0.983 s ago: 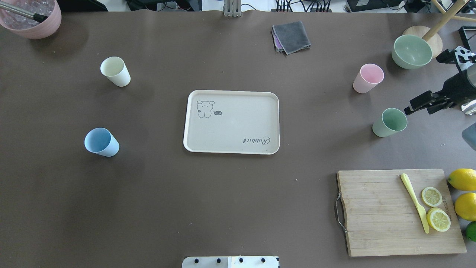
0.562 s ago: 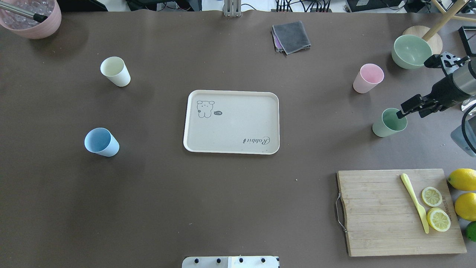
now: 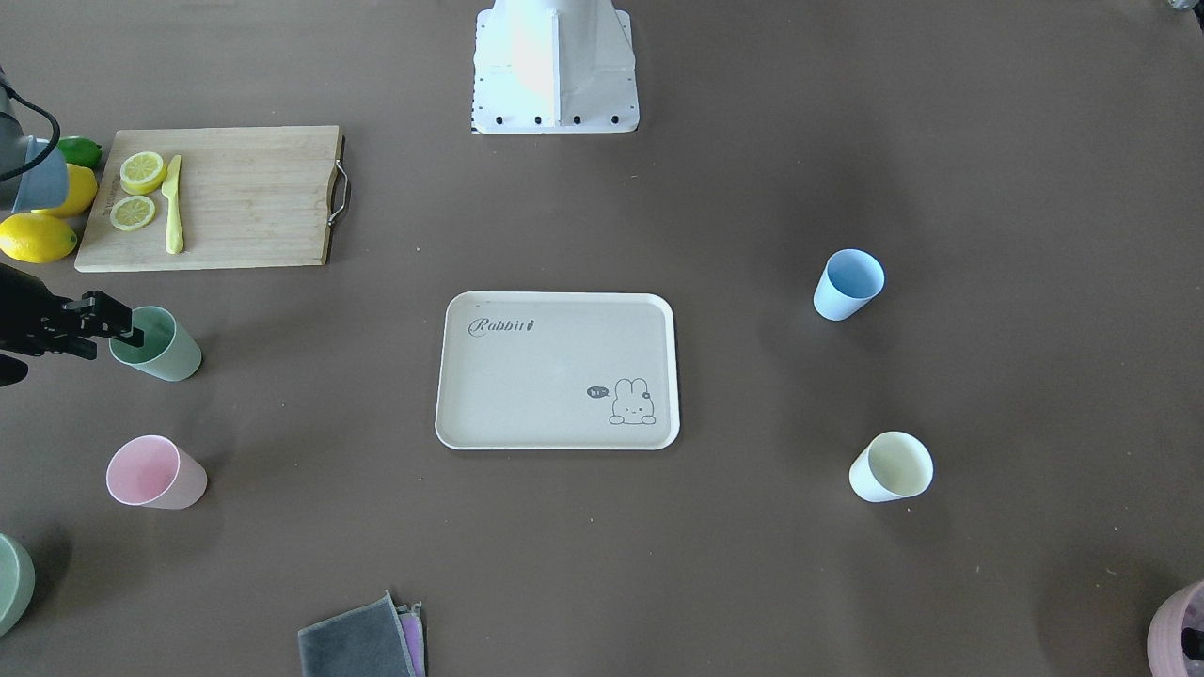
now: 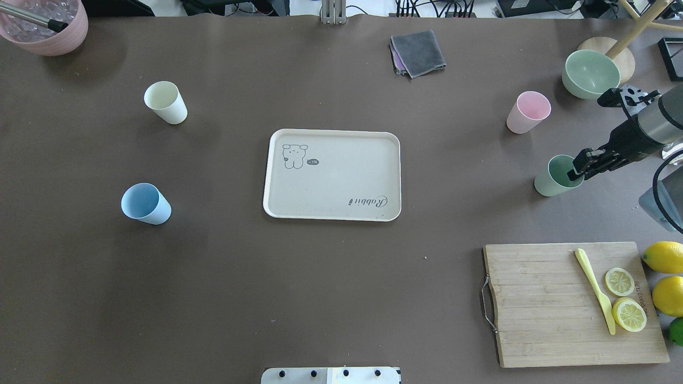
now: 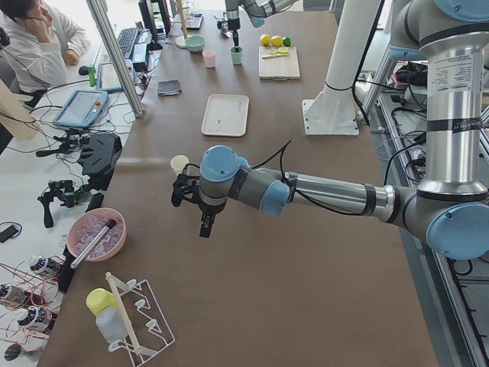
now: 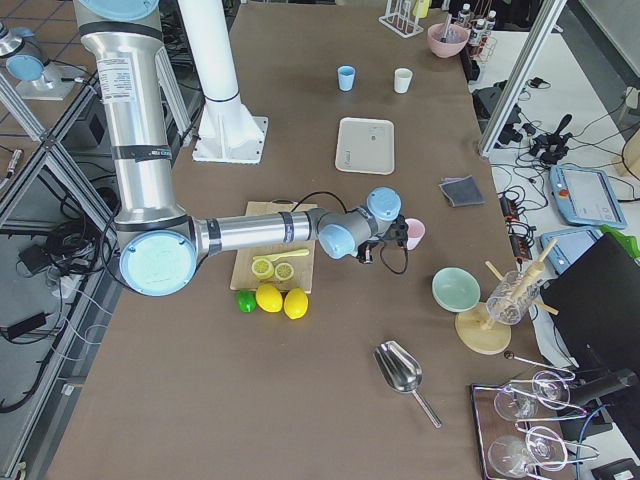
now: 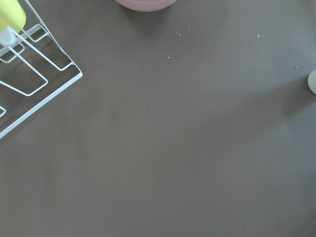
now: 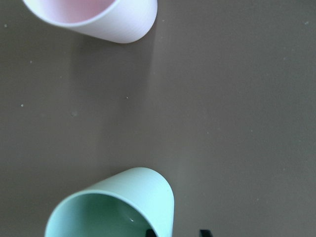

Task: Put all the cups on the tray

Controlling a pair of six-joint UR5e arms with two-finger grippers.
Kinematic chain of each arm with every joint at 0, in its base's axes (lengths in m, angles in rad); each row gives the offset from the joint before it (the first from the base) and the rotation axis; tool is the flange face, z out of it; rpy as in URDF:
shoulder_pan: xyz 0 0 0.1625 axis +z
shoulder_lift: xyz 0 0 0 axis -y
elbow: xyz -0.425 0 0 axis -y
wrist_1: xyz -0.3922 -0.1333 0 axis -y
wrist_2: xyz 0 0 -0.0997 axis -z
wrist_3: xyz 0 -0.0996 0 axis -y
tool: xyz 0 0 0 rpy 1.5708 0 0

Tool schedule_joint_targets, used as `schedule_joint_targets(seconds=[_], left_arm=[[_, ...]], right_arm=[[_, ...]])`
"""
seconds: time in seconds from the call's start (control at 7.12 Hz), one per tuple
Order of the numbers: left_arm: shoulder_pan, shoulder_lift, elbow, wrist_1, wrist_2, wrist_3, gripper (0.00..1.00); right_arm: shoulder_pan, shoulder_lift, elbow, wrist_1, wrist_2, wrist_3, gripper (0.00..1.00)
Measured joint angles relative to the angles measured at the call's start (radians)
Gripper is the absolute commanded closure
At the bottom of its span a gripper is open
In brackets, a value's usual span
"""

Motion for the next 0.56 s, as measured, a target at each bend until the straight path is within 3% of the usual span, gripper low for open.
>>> schedule_joint_targets(seconds=[0.28, 0.56], left_arm=[[0.101, -0.03, -0.009, -0.062, 0.01, -0.174, 0.03], [0.247, -0.037, -0.076, -0.117, 0.075, -0.399, 0.03]], right_arm=[[-0.008, 0.015, 0.047, -0.002, 0.011, 0.051, 1.0], [-0.068, 0.116, 0.098, -0.007, 0.002, 0.276, 1.0]])
